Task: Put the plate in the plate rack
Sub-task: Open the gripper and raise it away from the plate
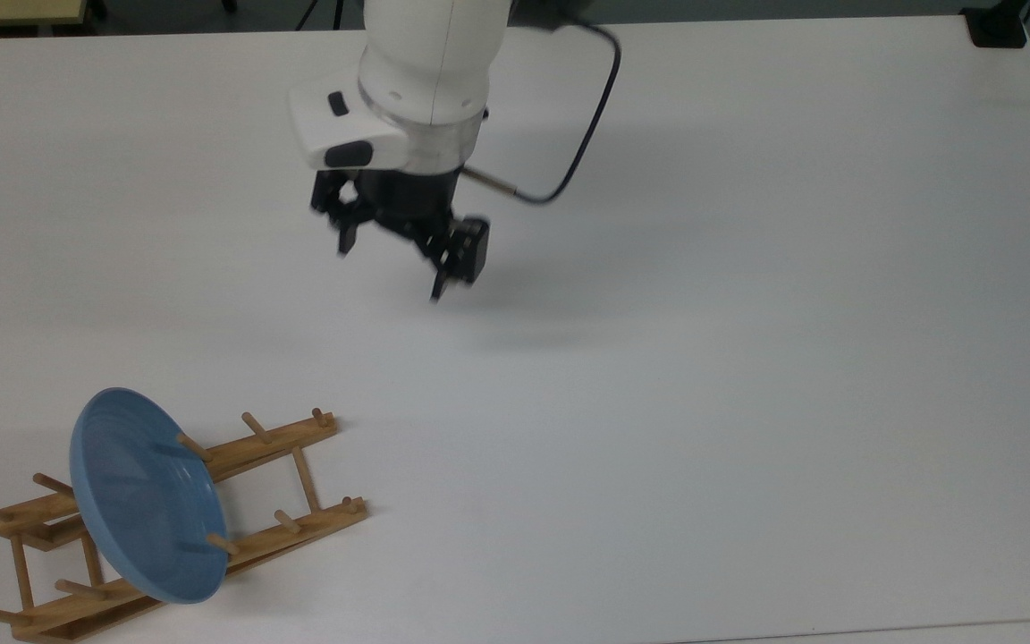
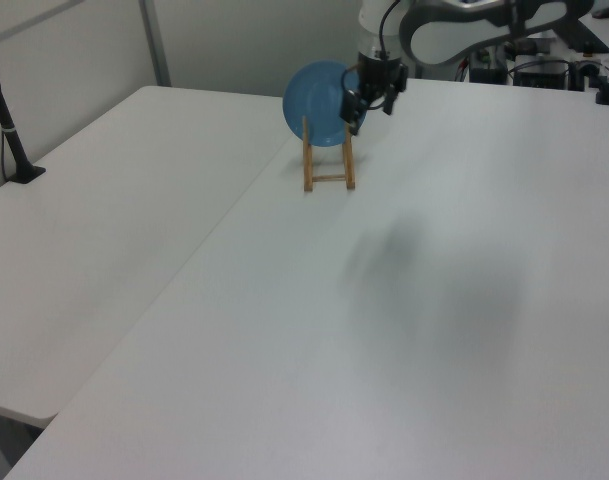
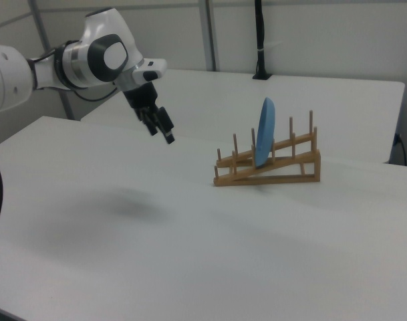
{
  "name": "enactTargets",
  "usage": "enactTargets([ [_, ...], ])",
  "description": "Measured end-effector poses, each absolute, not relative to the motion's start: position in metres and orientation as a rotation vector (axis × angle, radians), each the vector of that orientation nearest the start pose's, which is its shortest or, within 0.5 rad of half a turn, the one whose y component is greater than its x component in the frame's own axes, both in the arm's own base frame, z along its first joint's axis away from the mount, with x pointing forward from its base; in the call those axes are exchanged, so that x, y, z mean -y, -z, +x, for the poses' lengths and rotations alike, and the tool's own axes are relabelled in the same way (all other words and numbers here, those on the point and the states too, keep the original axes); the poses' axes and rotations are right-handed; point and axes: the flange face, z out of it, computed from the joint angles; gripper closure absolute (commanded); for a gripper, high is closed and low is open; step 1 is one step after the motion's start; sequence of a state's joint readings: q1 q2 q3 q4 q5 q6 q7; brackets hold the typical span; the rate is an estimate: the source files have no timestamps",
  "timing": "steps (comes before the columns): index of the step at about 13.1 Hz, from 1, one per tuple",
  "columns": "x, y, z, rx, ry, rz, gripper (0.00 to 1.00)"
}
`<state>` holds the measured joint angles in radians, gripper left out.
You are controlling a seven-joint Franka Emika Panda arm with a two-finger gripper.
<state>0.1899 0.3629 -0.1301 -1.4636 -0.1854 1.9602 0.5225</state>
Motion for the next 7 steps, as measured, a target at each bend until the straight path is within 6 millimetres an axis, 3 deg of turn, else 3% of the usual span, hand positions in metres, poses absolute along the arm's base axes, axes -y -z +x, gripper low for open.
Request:
enactTargets([
  [2,-0.025,-0.503,0.65,-0.446,0.062,-3.214,0.0],
  [4,0.007,-0.541,0.619,-0.368,0.005,-3.179,0.0],
  [5,0.012,-0.554,0.601,-0.351,0.003,-3.171,0.0],
  [7,0.006,-0.558,0.58,-0.331,-0.04,-3.168,0.0],
])
